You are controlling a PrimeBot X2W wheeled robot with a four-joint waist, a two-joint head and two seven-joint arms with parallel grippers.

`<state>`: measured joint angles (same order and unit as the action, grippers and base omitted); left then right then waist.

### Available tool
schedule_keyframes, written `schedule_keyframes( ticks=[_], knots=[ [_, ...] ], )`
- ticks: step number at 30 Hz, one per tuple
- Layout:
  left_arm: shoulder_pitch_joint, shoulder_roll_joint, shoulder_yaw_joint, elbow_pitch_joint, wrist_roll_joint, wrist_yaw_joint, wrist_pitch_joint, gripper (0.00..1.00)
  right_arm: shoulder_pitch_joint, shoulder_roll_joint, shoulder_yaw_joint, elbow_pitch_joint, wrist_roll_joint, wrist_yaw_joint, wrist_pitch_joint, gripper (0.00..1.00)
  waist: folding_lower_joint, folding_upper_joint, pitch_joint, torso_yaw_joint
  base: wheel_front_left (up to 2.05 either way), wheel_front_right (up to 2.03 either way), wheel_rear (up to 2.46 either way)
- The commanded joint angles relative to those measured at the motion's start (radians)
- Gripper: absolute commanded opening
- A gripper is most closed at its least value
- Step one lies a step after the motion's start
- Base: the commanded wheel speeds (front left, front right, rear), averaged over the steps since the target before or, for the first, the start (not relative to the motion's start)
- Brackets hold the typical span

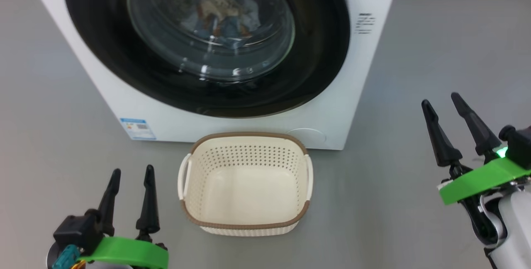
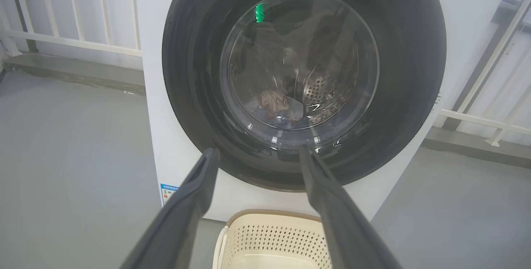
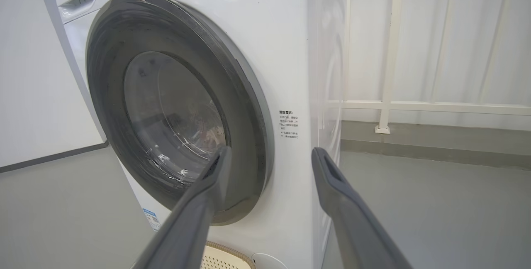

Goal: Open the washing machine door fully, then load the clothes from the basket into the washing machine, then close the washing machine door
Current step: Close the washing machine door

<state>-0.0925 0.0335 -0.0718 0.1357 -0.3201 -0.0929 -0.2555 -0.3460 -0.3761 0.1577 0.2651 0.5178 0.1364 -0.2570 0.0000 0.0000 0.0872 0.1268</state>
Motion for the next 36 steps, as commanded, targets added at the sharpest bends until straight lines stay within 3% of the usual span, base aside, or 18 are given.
schedule_keyframes(
  ticks=[1, 14, 36],
  knots=[
    [0.001, 0.017, 0.039, -0.02, 0.008, -0.005, -0.006, 1.0, 0.028, 0.002, 0.0, -0.034, -0.016, -0.006, -0.005, 1.0, 0.0, 0.0, -0.038, -0.05, 0.0, 0.0, 0.0],
    [0.038, 0.017, 0.053, -0.011, -0.015, -0.02, -0.006, 1.0, 0.156, 0.06, -0.042, -0.059, -0.062, -0.006, -0.005, 1.0, 0.0, 0.0, -0.071, -0.112, 0.0, 0.0, 0.0],
    [0.047, 0.019, 0.062, 0.0, -0.02, -0.032, -0.006, 1.0, 0.194, 0.091, -0.07, -0.07, -0.094, -0.006, -0.005, 1.0, 0.0, 0.0, -0.081, -0.113, 0.0, 0.0, 0.0]
  ],
)
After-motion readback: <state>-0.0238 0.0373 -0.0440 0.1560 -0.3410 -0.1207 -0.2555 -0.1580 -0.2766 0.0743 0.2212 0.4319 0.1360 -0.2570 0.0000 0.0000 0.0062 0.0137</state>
